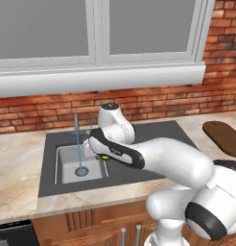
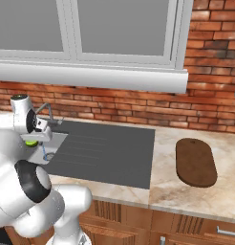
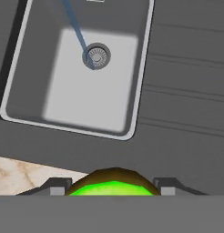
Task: Pick the kiwi from the sink and place it on the cutting board to airdry. Then turn off the sink faucet.
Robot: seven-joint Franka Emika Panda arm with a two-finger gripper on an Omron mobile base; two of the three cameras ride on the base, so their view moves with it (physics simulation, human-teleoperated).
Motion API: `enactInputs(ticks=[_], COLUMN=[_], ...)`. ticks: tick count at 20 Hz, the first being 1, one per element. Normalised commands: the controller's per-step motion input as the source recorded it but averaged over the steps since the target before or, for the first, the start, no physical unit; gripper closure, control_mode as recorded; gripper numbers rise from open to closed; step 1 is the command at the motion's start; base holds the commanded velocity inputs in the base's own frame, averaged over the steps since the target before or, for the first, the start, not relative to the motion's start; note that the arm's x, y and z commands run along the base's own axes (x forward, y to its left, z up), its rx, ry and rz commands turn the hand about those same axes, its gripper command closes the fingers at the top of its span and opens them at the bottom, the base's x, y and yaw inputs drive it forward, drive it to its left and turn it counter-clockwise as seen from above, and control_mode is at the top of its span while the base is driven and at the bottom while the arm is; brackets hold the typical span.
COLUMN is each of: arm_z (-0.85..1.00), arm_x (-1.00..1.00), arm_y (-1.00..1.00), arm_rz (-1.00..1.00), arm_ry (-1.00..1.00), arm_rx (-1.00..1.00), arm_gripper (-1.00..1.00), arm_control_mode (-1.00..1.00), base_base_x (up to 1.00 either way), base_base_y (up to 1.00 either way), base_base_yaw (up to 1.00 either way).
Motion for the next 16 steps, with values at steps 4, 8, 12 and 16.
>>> enactInputs(ticks=[4,8,12,16], arm_z=[0.59,0.61,0.65,0.63], arm_x=[-0.51,-0.52,-0.52,-0.59], arm_y=[-0.13,-0.21,-0.35,-0.50], arm_rz=[0.00,0.00,0.00,0.00], arm_ry=[-0.14,-0.12,-0.07,-0.05], arm_rx=[0.00,0.00,0.00,0.00], arm_gripper=[1.00,1.00,1.00,1.00], arm_control_mode=[-1.00,-1.00,-1.00,-1.00], base_base_x=[0.00,0.00,0.00,0.00], base_base_y=[0.00,0.00,0.00,0.00], base_base_yaw=[0.00,0.00,0.00,0.00])
